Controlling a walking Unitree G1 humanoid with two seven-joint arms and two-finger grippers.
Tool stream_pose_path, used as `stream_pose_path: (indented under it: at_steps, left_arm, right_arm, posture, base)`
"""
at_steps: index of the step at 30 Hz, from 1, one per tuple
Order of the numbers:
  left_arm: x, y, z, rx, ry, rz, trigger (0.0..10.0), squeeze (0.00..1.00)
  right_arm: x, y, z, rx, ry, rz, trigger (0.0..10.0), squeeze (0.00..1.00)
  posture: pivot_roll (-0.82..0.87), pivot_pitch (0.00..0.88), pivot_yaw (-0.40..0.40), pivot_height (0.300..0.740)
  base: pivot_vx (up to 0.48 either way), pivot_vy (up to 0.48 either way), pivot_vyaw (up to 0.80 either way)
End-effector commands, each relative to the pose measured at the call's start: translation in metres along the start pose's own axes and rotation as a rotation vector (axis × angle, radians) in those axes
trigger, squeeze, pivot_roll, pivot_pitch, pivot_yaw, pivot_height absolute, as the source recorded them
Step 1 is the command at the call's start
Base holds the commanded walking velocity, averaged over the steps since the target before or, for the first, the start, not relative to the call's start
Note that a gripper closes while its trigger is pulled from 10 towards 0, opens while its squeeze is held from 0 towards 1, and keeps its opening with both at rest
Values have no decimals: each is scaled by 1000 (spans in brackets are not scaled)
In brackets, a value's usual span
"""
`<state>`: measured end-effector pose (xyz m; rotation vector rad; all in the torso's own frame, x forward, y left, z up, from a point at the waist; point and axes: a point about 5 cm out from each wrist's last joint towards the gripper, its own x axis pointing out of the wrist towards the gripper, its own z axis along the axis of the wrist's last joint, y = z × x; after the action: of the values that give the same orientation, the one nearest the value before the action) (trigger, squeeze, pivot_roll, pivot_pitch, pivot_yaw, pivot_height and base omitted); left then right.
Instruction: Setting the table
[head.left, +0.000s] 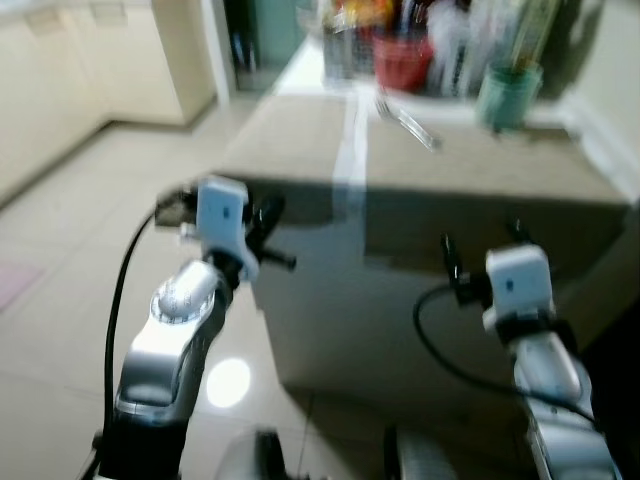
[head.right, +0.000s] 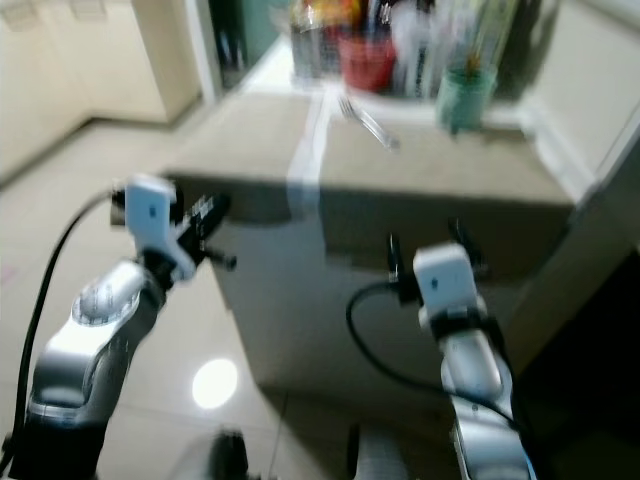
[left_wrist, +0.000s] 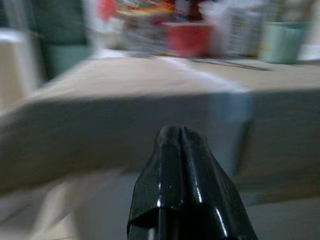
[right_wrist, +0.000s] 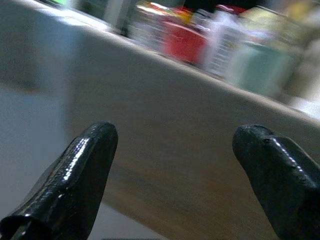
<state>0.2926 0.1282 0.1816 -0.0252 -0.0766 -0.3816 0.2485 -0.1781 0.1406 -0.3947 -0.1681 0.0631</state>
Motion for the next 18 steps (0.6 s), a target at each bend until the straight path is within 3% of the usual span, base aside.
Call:
stream_pose_path:
  at_steps: [1,5,18]
  left_arm:
    - [-2,4,-7,4,39,26,10000,0]
    - [-2,5,-7,1,41,36,10000,0]
    - [-2,5,-6,5,36,34,10000,0]
  right_arm:
    - [1,1,0,12,9,-2,10000,0]
    - [3,-2,0,26,18,-14,10000,0]
    - [3,-2,-2,37,23,-23,10000,0]
  posture:
    - [-173,0,54,619]
    - [-173,0,54,628]
    - [-171,3,53,681]
  base:
    - [0,0,-575]
    - [0,0,-498]
    - [0,0,0]
